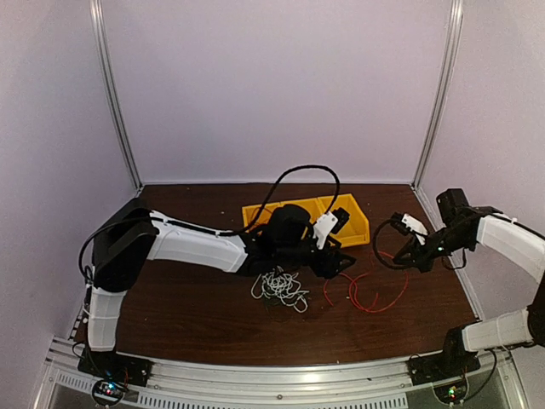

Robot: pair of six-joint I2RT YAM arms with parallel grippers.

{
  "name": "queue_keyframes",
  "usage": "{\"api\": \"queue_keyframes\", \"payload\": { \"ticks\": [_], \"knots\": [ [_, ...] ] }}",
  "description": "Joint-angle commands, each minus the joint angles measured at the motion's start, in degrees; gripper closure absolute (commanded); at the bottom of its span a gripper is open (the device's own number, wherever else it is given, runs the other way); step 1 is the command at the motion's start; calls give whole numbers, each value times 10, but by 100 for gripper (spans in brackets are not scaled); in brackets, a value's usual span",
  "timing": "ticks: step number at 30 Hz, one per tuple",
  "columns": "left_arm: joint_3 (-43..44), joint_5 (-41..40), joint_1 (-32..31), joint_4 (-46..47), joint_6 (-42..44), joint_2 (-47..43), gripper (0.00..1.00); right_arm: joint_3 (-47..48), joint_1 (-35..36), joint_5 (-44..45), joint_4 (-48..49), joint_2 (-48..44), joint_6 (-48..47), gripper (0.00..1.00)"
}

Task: Untangle the cables
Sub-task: Place the untangled cable at the center of the board.

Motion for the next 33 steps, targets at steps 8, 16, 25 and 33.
{"api": "queue_keyframes", "payload": {
  "ticks": [8, 16, 25, 33],
  "knots": [
    [80, -69, 8, -125, -108, 30, 33, -20, -9, 106, 72, 4, 48, 62],
    [37, -37, 7, -109, -142, 19, 34, 1, -9, 184, 71, -85, 82, 47],
    [33, -33, 7, -116, -179, 23, 37, -9, 34, 148, 24, -121, 44, 51],
    [-20, -79, 8, -108, -191, -26, 36, -21, 109, 114, 20, -74, -5, 56]
  ]
}}
